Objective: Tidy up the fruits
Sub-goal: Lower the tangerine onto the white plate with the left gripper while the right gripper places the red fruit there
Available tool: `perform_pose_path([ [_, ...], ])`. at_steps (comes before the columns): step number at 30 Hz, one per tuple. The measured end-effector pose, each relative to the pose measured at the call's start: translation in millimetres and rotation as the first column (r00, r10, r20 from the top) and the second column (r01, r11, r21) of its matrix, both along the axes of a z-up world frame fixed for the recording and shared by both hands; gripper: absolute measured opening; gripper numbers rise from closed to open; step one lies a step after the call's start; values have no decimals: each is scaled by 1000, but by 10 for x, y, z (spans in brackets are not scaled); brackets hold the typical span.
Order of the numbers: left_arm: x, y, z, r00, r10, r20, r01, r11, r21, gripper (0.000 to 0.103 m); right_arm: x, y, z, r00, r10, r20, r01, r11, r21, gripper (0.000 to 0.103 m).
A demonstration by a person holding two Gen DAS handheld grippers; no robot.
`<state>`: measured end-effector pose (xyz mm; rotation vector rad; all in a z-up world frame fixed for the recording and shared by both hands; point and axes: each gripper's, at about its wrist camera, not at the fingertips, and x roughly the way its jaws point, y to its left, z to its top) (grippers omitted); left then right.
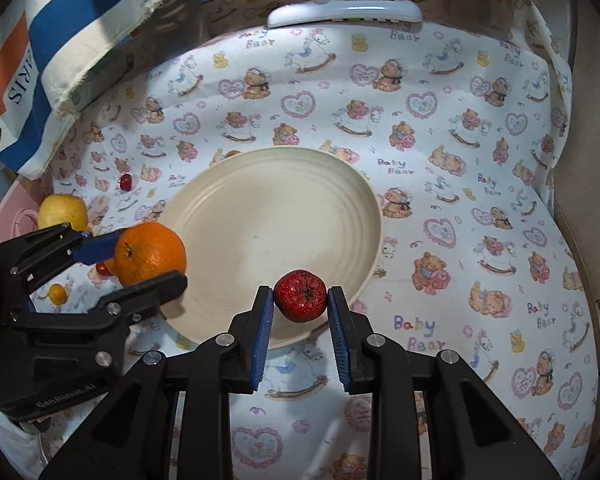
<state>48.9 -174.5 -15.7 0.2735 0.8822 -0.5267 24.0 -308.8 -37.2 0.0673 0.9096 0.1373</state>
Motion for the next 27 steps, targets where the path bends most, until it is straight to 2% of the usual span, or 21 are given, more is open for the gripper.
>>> perform_pose_path([
  [10, 107, -24, -216, 999, 16, -47, -15, 1000, 21, 49, 23, -30, -39, 1000, -11, -15, 11, 1000, -1, 29],
  [15, 129, 13, -250, 998, 18, -57, -18, 1000, 1, 49, 28, -39, -41, 1000, -14, -16, 14, 1000, -3, 29],
  [25, 68, -16, -243, 1000, 14, -8, -13, 999, 38, 51, 19, -30, -37, 1000, -10, -16, 10, 1000, -5, 29],
  [26, 60, -14, -238, 1000, 16, -3, -16, 999, 39, 52, 21, -33, -38, 1000, -10, -16, 10, 1000, -5, 29],
  [27, 52, -10, -231, 1000, 20, 6, -20, 999, 43, 58, 18, -28, -39, 1000, -10, -15, 10, 1000, -8, 29],
])
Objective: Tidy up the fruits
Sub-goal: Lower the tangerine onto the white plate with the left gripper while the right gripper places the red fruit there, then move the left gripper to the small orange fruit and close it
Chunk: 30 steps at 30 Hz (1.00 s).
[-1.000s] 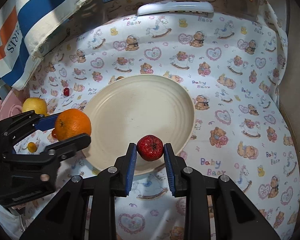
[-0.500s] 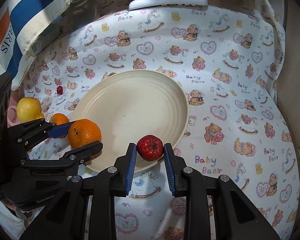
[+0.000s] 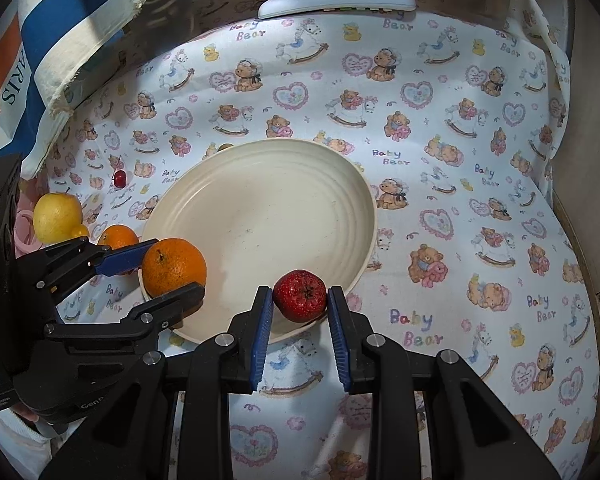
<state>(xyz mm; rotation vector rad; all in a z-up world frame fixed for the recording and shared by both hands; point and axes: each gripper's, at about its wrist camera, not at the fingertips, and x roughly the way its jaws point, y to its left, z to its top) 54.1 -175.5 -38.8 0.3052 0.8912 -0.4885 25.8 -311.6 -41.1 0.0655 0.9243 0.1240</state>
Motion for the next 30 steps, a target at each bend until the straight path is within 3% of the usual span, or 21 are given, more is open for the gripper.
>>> perform_pose_path([
  [1, -13, 4, 8, 1000, 9, 14, -10, 1000, 12, 68, -4, 9, -1, 1000, 0, 2, 0, 1000, -5, 29],
  [3, -60, 33, 48, 998, 21, 56, -22, 1000, 12, 75, -9, 25, 0, 1000, 4, 4, -4, 1000, -11, 29],
  [16, -279, 523, 472, 974, 141, 176, -127, 988, -86, 75, -11, 23, -15, 1000, 15, 9, -15, 1000, -10, 29],
  [21, -473, 915, 644, 947, 213, 240, -187, 974, -127, 84, -51, 18, -5, 999, 37, -3, -37, 998, 59, 31],
  [23, -575, 1129, 660, 924, 261, 279, -229, 963, -142, 89, -79, 39, 20, 999, 43, 12, -44, 997, 61, 45],
  [25, -643, 1305, 652, 903, 299, 308, -274, 954, -124, 89, -102, 61, 49, 999, 33, 39, -34, 999, 29, 52],
  [30, -834, 1721, 675, 874, 376, 309, -337, 926, -172, 89, -131, 47, 104, 997, 32, 65, -35, 998, 46, 52],
])
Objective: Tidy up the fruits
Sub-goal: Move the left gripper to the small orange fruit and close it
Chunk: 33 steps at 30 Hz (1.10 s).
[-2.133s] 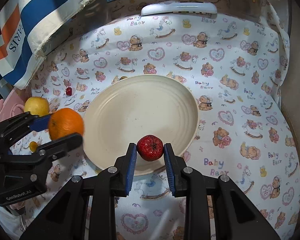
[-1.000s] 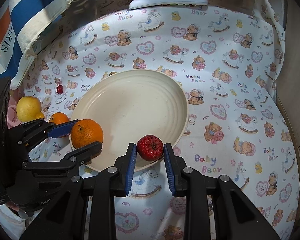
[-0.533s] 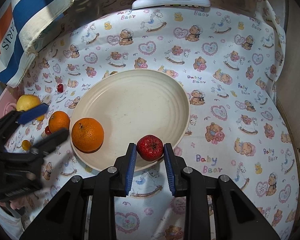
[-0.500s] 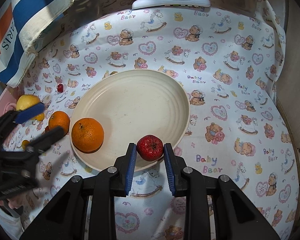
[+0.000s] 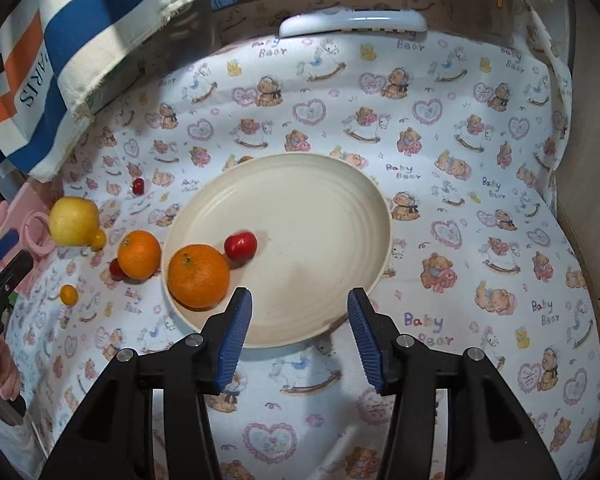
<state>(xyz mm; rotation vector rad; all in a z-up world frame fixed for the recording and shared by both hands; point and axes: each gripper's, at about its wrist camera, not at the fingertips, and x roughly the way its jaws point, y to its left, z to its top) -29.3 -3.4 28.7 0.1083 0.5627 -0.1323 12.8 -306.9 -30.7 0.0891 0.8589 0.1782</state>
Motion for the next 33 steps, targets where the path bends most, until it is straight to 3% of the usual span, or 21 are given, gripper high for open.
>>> perform_pose_path([
  [3, -58, 178, -21, 999, 42, -28, -43, 999, -18, 89, -35, 24, 46, 999, 4, 35, -5, 1000, 5, 52],
  [5, -16, 253, -92, 989, 113, -91, -112, 994, 17, 89, -61, 62, 75, 998, 21, 65, -21, 1000, -1, 60],
  [7, 16, 342, -179, 977, 155, -148, -155, 988, 14, 89, -77, 80, 84, 997, 28, 77, -29, 1000, 6, 62],
  [13, 48, 449, -461, 959, 129, -251, -142, 989, -35, 79, -122, 143, 111, 990, 22, 138, -17, 999, -40, 62],
  [23, 63, 420, -620, 952, 95, -291, -117, 991, -59, 69, -78, 101, 65, 989, -17, 147, 27, 998, -64, 65],
  [33, 229, 524, -788, 924, 100, -370, -148, 984, -103, 49, -76, 108, 58, 989, -20, 148, 31, 997, -76, 65],
])
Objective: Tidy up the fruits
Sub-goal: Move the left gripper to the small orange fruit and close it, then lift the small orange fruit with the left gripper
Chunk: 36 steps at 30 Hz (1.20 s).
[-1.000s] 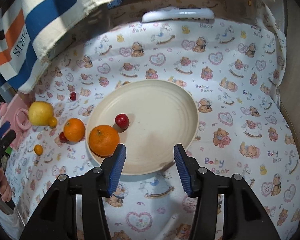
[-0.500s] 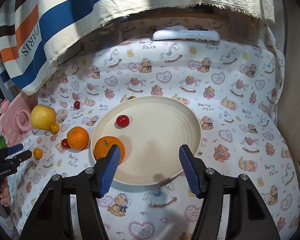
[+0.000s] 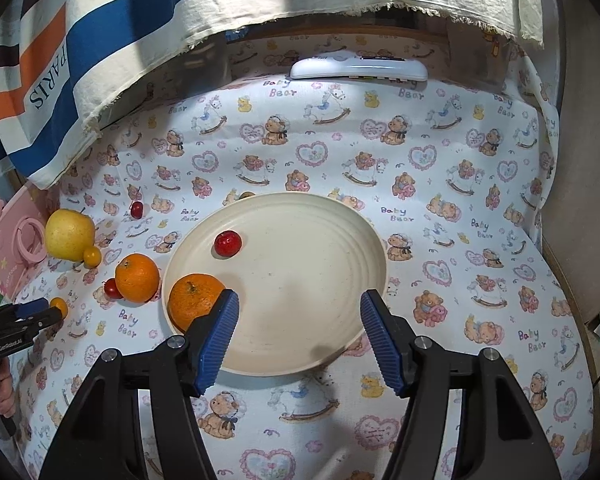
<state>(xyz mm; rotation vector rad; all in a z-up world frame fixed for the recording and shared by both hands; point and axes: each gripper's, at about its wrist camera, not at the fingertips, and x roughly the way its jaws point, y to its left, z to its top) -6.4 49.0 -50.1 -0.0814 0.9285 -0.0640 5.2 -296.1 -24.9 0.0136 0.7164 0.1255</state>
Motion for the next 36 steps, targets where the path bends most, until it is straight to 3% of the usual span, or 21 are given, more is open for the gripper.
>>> perform_pose_path([
  [2, 23, 19, -24, 1000, -3, -11, 2, 1000, -27, 40, 1, 1, -4, 1000, 2, -2, -2, 1000, 0, 65],
  [3, 42, 21, -42, 1000, -15, -22, 14, 999, -48, 30, -4, 4, -3, 1000, 1, -4, -1, 1000, 0, 65],
  [4, 67, 27, -61, 999, -26, -41, 23, 998, -64, 27, -3, 7, -6, 1000, 1, -7, -1, 1000, -2, 65],
  [8, 70, 60, 21, 1000, -21, -22, 20, 997, -70, 27, 3, 7, -18, 1000, -2, -12, 2, 1000, -4, 65],
  [12, -8, -14, 187, 999, -36, 32, 36, 999, 10, 27, -2, 0, -13, 1000, -3, -10, 3, 1000, -3, 65],
  [18, 26, -165, 519, 992, -68, 104, 61, 996, 71, 27, 5, -3, -18, 1000, -6, -13, 6, 1000, -2, 65],
  [28, 281, -597, 1061, 950, -140, 280, 146, 989, -2, 27, 29, -49, -14, 1000, -14, -19, 14, 1000, 9, 65],
  [33, 394, -750, 1093, 933, -138, 334, 147, 989, -3, 27, 32, -57, -6, 1000, -7, -19, 7, 1000, 15, 65],
  [36, 378, -719, 1023, 918, -139, 372, 172, 983, -58, 27, 12, -45, -1, 1000, 0, -16, 1, 1000, 18, 65],
])
